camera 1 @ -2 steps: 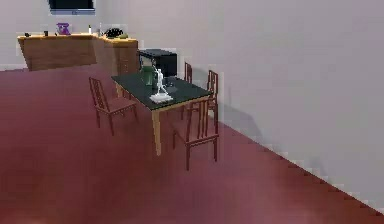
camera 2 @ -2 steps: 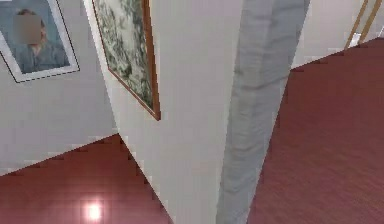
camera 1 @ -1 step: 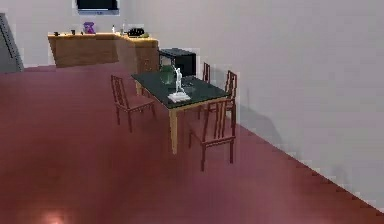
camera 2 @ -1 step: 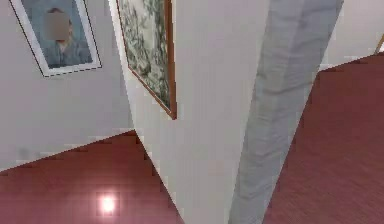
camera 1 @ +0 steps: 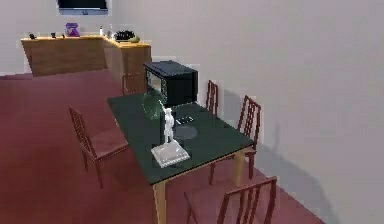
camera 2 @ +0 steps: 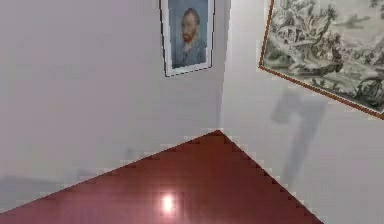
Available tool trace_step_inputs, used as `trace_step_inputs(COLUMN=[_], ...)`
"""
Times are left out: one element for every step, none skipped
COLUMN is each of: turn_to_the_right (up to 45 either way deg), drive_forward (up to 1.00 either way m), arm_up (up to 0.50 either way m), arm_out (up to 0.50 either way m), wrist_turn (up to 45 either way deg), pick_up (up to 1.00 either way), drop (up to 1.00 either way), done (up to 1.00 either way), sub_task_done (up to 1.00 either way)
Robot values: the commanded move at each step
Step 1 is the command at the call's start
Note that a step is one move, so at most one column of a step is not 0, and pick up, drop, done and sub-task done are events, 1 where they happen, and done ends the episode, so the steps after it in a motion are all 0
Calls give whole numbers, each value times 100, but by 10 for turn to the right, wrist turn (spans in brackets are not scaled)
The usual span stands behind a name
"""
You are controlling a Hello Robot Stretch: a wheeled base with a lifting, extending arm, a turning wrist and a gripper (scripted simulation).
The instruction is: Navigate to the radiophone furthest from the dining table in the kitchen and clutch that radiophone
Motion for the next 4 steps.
trace_step_inputs(turn_to_the_right=[-450, -210, 0, 210], drive_forward=[0, 0, 25, 0], arm_up=[0, 0, 0, 0], arm_out=[0, 0, 0, 0], wrist_turn=[0, 0, 0, 0], pick_up=[0, 0, 0, 0], drop=[0, 0, 0, 0], done=[0, 0, 0, 0], sub_task_done=[0, 0, 0, 0])
